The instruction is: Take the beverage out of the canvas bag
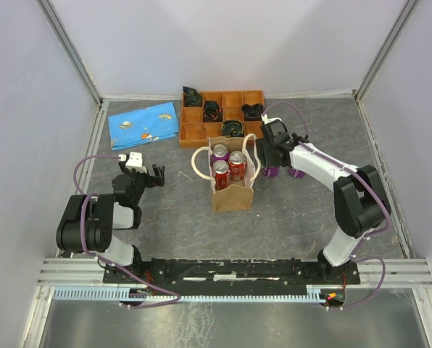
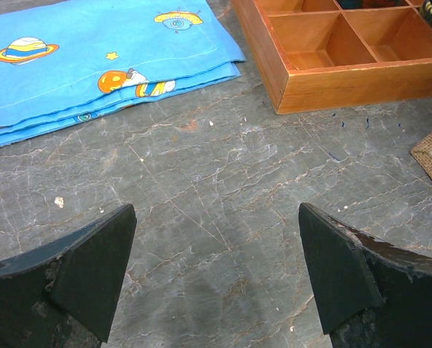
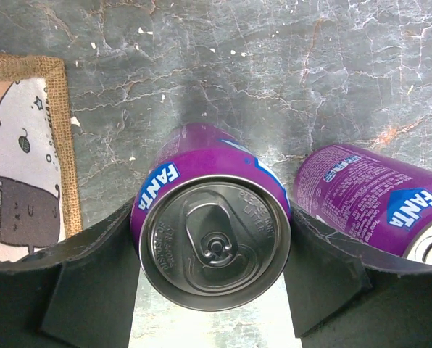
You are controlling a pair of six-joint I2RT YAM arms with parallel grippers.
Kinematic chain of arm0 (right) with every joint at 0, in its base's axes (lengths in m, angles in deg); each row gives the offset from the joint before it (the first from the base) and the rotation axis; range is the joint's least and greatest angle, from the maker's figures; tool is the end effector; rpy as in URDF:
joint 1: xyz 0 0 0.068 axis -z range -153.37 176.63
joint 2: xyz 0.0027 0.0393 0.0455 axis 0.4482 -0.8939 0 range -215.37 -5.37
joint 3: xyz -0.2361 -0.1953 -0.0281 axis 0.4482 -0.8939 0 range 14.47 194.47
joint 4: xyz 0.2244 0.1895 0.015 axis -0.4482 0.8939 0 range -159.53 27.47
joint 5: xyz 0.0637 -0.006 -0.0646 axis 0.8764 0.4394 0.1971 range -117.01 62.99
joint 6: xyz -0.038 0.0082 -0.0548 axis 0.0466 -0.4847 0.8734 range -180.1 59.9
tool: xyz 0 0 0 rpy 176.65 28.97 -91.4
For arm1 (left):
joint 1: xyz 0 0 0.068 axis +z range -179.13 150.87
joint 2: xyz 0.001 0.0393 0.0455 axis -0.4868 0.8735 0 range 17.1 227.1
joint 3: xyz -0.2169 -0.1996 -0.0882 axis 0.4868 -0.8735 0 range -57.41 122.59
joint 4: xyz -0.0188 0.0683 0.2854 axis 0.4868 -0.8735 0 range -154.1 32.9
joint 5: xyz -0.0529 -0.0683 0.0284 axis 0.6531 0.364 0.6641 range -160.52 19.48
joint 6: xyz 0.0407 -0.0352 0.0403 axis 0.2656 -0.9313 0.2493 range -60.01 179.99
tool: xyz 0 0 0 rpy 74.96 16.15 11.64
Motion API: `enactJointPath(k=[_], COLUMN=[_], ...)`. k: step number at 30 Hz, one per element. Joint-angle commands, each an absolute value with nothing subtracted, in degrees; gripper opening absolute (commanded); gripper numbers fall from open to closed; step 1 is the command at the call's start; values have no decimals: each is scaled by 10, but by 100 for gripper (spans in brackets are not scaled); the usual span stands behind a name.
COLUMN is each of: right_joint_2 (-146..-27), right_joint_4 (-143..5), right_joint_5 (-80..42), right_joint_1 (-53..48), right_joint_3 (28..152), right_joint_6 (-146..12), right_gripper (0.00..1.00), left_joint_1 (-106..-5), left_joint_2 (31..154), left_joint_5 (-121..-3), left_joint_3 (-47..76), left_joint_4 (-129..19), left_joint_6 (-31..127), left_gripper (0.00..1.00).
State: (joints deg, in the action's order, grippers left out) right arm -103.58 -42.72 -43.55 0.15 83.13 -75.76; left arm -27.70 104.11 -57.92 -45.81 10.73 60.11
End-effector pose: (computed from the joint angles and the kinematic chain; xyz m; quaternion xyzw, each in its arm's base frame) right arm 0.3693 0.1670 0.2202 -0.0479 0.9470 -0.0255 0.3167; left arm 0.2583 -0.0053 0.1409 0.0638 0.7485 -0.0737 0.6559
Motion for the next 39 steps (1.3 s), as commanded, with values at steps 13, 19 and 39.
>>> enactJointPath(k=[13, 19, 39], right_joint_2=[-948, -845, -810], right_joint_4=[-416, -405, -394], right_joint_5=[-455, -506, -436], right_joint_1=[0, -7, -185], right_joint_3=[837, 866, 968], right_joint_6=[-770, -759, -680], right_gripper=[99, 98, 55], left_joint_1=[-275, -275, -275], left_joint_2=[1039, 1039, 1039], left_joint_5=[-572, -572, -572], left_joint_3=[-460, -460, -460], left_joint_4=[140, 140, 140], left_joint_6=[628, 629, 629], left_gripper=[99, 99, 99])
